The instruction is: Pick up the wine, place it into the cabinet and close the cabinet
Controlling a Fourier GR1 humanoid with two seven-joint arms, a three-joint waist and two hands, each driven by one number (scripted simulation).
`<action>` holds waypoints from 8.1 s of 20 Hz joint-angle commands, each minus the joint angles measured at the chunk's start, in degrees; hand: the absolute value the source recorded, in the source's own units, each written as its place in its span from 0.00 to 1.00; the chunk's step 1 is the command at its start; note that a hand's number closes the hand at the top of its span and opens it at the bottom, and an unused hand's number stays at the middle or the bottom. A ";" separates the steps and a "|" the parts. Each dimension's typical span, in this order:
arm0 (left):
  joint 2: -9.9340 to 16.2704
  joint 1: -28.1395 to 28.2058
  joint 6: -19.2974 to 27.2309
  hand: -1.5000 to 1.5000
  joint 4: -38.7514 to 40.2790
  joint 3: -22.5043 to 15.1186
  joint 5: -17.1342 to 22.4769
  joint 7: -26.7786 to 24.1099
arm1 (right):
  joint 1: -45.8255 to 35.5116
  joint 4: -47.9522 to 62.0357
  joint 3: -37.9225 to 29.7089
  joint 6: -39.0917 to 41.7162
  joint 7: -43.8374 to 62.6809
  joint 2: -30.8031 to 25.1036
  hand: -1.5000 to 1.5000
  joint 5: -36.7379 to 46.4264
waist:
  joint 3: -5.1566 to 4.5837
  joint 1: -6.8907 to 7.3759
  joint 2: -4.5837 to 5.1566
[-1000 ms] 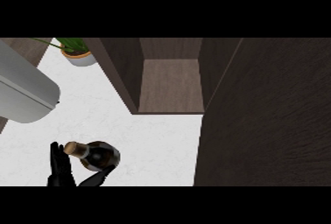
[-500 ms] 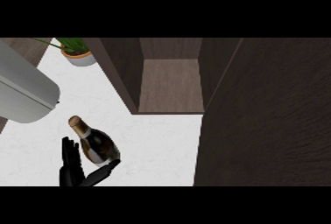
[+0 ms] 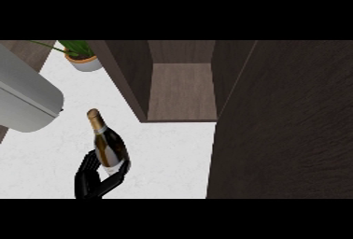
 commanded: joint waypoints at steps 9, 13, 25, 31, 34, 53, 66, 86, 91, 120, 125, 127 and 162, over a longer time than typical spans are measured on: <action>5.58 -6.84 -11.17 1.00 10.76 0.98 0.87 -3.44 | -3.49 -8.57 1.85 -5.54 8.18 0.06 0.00 -0.40 | -0.29 -0.17 0.18; 9.81 -4.15 -23.53 1.00 10.55 -1.22 0.37 -4.53 | -4.99 -3.21 -1.81 -3.12 5.02 -1.34 0.00 -3.04 | -0.23 0.12 0.20; 6.76 5.89 -16.06 1.00 -18.39 -7.99 -2.51 6.91 | 3.83 -8.94 -2.10 -0.28 5.63 -2.01 0.00 -5.89 | -0.09 0.36 -0.05; 6.72 11.33 -11.46 1.00 -35.35 -10.31 -2.10 16.98 | 4.16 -7.42 1.27 -0.90 3.12 1.30 0.00 -0.90 | -0.11 0.44 -0.02; 6.47 11.31 -11.00 1.00 -37.02 -10.32 -3.28 18.68 | 1.21 -3.64 2.67 -0.91 1.21 2.44 0.00 2.49 | -0.14 0.50 0.10; -1.54 -1.31 5.43 1.00 -45.71 -19.86 -13.35 36.79 | -1.69 -1.84 -5.13 0.14 1.62 0.18 0.00 -3.04 | -0.15 0.28 0.16; -1.59 -17.73 20.42 1.00 -26.76 -25.04 -13.21 32.22 | -1.04 3.72 -13.97 6.21 -3.80 -3.22 0.00 -7.46 | -0.13 -0.24 0.23; -1.59 -36.44 20.93 1.00 0.83 -25.66 5.99 18.68 | 1.97 -0.20 -9.87 6.64 -0.99 0.85 0.00 -5.91 | -0.17 -0.88 0.33; -1.59 -41.25 18.72 1.00 9.04 -26.22 11.33 13.35 | -3.71 1.37 -14.39 4.42 1.52 -2.84 0.00 -10.26 | -0.19 -1.20 0.47; -1.59 -52.69 16.43 1.00 33.67 -28.33 19.21 11.17 | -6.74 6.52 -10.89 7.75 -2.62 -1.41 0.00 -6.46 | -0.21 -4.78 1.79; -1.59 -52.27 15.24 1.00 36.19 -27.46 19.69 7.43 | -7.82 2.50 -11.53 4.52 2.33 -3.16 0.00 -9.58 | -0.32 -5.31 1.87; -1.59 -55.59 16.16 1.00 36.43 -27.38 20.16 10.18 | -9.23 3.01 -10.33 3.98 2.78 -2.87 0.00 -9.92 | -0.33 -5.65 2.02; -1.13 -67.37 18.05 1.00 47.20 -24.69 19.27 7.00 | -7.89 6.50 -11.01 6.93 -0.38 -2.40 0.00 -9.37 | -0.21 -5.43 2.44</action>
